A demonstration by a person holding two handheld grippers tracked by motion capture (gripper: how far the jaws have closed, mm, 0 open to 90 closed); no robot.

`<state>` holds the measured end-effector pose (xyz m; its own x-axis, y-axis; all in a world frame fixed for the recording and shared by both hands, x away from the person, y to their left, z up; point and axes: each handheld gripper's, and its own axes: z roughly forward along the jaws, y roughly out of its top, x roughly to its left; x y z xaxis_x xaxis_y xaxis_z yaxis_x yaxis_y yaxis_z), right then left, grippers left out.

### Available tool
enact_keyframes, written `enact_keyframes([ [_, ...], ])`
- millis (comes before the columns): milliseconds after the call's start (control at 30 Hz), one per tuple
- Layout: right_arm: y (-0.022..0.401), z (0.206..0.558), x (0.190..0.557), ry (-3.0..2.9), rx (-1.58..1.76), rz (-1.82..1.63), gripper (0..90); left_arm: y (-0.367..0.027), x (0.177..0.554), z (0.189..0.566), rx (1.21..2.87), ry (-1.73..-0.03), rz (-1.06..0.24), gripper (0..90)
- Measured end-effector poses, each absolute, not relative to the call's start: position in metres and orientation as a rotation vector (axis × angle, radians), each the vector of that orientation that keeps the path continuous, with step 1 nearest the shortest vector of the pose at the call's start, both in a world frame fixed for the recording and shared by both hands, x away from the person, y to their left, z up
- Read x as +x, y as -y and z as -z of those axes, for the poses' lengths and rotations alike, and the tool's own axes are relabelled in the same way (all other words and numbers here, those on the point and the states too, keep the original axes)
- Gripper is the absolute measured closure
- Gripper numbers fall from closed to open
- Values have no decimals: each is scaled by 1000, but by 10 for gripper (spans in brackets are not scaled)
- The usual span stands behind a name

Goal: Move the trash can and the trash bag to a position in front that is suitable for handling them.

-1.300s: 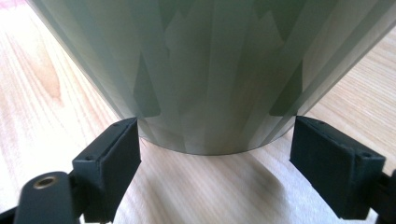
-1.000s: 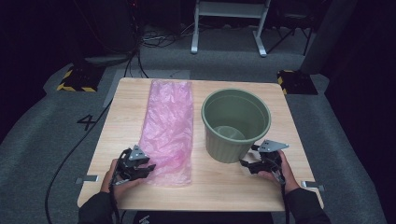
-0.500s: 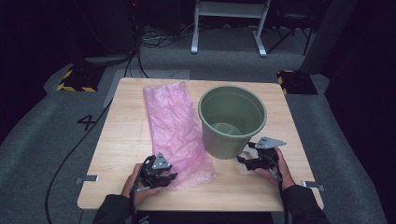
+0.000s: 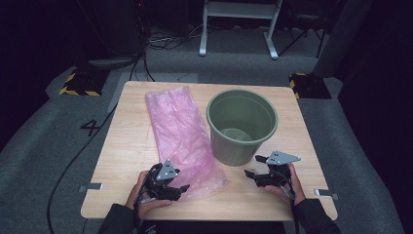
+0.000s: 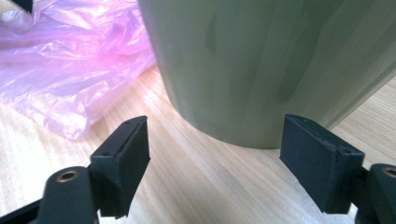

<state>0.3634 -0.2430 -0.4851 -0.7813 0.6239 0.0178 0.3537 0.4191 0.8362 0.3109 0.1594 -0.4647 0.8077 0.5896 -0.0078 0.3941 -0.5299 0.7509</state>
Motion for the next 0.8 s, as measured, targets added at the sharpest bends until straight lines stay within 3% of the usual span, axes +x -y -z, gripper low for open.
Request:
enact_keyframes([
  [233, 242, 486, 372, -2332, 896, -1297, 225, -201, 323, 462, 2166, -805, -401, 359],
  [367, 242, 486, 382, -2263, 944, -1292, 216, -207, 337, 480, 2187, -846, -346, 395],
  [500, 245, 483, 396, -2220, 972, -1286, 165, -200, 343, 489, 2219, -854, -315, 370],
  [600, 245, 482, 403, -2188, 998, -1274, 208, -189, 342, 493, 2243, -826, -303, 369],
  [800, 242, 481, 413, -2212, 975, -1275, 192, -173, 340, 496, 2258, -803, -284, 374],
])
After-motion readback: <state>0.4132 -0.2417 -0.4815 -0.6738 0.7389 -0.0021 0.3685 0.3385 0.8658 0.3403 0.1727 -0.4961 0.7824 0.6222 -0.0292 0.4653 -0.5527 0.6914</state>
